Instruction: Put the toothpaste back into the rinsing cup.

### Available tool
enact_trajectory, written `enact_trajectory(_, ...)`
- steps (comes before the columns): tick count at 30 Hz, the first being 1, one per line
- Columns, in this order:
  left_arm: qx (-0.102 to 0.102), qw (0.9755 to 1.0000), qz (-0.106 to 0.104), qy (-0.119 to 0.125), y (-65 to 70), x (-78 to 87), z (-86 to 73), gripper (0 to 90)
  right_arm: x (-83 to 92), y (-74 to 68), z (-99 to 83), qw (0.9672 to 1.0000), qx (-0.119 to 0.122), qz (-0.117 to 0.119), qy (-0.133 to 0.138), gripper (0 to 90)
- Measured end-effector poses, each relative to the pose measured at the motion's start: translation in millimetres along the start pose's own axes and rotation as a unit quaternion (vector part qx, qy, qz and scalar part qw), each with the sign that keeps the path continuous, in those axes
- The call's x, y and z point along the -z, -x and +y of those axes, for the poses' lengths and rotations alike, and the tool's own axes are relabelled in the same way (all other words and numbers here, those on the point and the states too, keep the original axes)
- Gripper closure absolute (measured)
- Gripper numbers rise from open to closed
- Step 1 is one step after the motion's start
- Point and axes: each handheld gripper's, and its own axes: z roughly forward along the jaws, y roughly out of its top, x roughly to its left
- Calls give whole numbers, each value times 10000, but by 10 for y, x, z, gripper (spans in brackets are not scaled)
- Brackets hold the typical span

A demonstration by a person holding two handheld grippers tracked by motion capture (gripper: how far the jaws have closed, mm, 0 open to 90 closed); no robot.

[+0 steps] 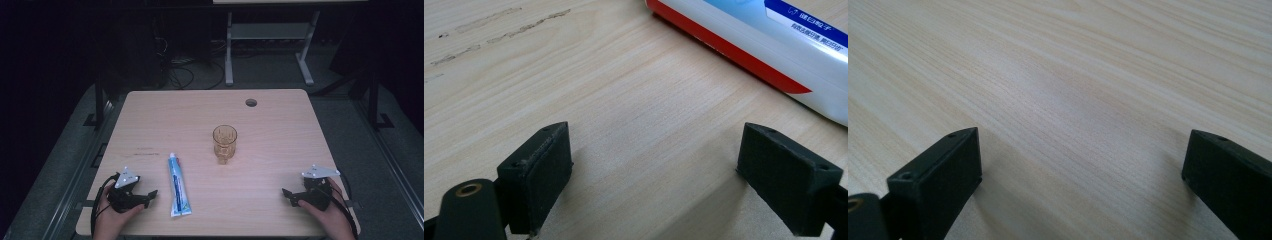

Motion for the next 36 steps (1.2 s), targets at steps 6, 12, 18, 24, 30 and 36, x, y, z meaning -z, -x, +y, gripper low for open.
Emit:
enact_trajectory(6,111,9999,-13,15,-7,27,-7,150,0,1,0,10000,8,4,-1,18)
enact_trajectory(12,207,9993,-284,127,17,170,26,465,-1,1,1,10000,22,18,-4,18)
enact_trajectory(18,139,9974,-643,292,83,291,159,687,-1,0,1,10000,21,21,-6,18)
enact_trajectory(24,80,9942,-1054,193,167,298,279,900,-5,-2,5,10000,16,4,3,18)
enact_trajectory(30,10,9920,-1238,244,252,253,401,900,-6,0,5,10000,23,11,2,18)
enact_trajectory(36,-155,9900,-1375,266,400,150,546,900,-7,3,6,10000,40,22,6,18)
